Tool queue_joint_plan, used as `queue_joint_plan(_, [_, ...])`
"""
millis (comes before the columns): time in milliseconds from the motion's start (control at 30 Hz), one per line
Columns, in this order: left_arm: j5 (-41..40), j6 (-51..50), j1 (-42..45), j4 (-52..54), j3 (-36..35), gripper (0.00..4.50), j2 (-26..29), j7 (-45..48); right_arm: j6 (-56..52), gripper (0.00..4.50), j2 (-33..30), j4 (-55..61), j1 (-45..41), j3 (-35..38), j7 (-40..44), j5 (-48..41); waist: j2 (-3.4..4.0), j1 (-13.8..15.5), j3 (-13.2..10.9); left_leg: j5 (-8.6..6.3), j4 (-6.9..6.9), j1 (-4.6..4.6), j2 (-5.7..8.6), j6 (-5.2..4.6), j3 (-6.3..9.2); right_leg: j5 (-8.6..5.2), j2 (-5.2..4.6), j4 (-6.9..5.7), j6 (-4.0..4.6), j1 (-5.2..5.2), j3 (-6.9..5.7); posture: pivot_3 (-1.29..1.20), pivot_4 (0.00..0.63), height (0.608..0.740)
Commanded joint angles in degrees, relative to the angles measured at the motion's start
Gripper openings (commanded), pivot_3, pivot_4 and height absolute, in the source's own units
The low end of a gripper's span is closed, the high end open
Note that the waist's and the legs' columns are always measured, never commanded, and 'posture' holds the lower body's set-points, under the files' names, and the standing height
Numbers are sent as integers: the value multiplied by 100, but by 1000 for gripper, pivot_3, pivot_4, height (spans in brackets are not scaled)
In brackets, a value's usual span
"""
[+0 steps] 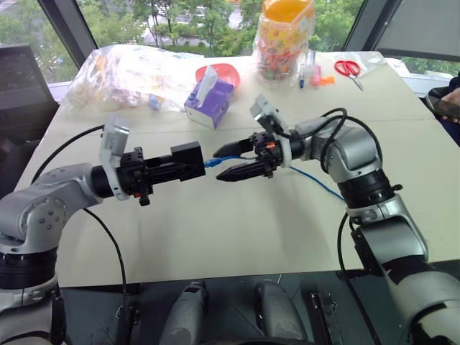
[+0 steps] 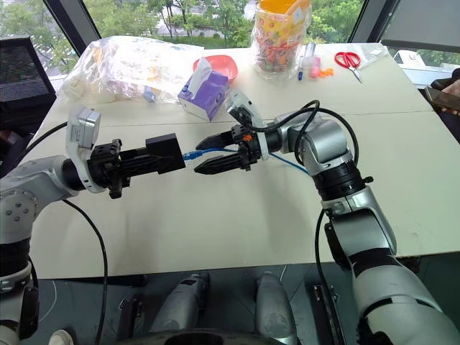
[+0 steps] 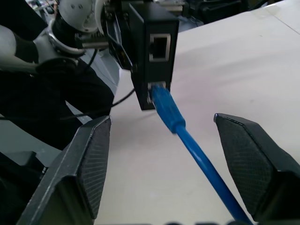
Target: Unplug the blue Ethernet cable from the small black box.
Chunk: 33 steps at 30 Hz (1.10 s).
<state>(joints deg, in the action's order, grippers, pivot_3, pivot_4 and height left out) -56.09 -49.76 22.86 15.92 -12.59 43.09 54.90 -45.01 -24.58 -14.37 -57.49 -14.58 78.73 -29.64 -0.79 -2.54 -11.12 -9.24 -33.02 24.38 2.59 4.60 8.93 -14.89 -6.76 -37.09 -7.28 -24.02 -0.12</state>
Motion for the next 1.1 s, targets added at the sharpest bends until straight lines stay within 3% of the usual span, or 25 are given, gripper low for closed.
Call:
queue_joint_plan(33, [-140,18,86,119,-187,491,77,23,-150,3535,80,182,-166,130,86,-176,0,2,0,0,0,0,0,0,0,0,0,0,0,0,0,0,150,728])
queue_joint_plan(133, [-131,42,74,127,-160,491,64,5,-236,2731,112,206,-180,110,95,-176,0,2,0,0,-1,1,0,0,-1,0,0,1,0,0,0,0,150,728])
queue_joint_plan(200, [-131,52,64,134,-160,491,65,2,-270,1748,126,237,-185,79,92,-151,0,3,0,0,-2,1,0,0,-1,0,0,0,0,0,0,0,150,728])
queue_joint_plan(667, [6,175,-49,205,-55,491,84,79,-493,1748,236,262,-264,98,116,-198,0,0,0,0,-2,1,0,0,-2,1,0,-1,0,-1,0,0,150,728])
queue_joint_plan(833, [66,213,-85,234,-24,491,96,124,-493,60,238,255,-274,90,135,-184,0,1,0,0,-2,2,0,0,-3,1,0,-1,1,-1,0,0,150,728])
queue_joint_plan(1100, [64,212,-75,236,-32,491,122,171,-449,60,178,259,-238,35,202,-129,0,0,0,0,-3,1,0,0,-3,2,0,-2,0,-1,1,0,150,728])
